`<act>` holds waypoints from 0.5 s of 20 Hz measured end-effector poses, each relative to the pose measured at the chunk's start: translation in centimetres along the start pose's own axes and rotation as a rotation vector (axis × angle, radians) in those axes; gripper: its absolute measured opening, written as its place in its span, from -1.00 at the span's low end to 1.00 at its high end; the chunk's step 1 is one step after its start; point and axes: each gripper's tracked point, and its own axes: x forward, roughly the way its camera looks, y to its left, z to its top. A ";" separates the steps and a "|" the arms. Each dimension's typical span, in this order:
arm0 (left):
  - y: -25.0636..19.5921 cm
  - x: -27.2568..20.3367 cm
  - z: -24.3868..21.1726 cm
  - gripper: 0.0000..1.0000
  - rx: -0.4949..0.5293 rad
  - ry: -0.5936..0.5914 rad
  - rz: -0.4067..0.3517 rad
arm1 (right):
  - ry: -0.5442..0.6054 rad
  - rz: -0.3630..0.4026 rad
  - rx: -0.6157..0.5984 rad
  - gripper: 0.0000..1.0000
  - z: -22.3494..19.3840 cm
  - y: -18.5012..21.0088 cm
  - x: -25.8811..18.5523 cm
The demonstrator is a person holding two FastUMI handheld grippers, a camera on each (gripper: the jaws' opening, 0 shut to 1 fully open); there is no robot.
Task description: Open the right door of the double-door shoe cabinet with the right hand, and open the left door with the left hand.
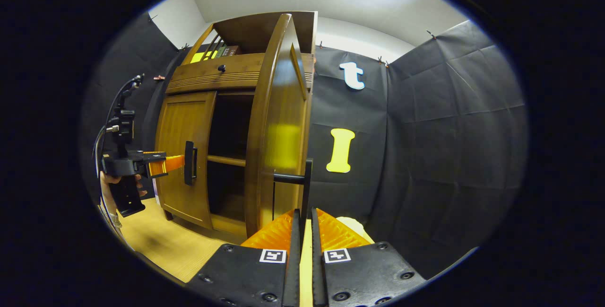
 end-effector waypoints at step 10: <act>1.2 5.3 -1.7 0.89 0.054 -0.020 0.043 | -0.043 -0.078 0.019 -0.66 0.9 -4.0 -2.6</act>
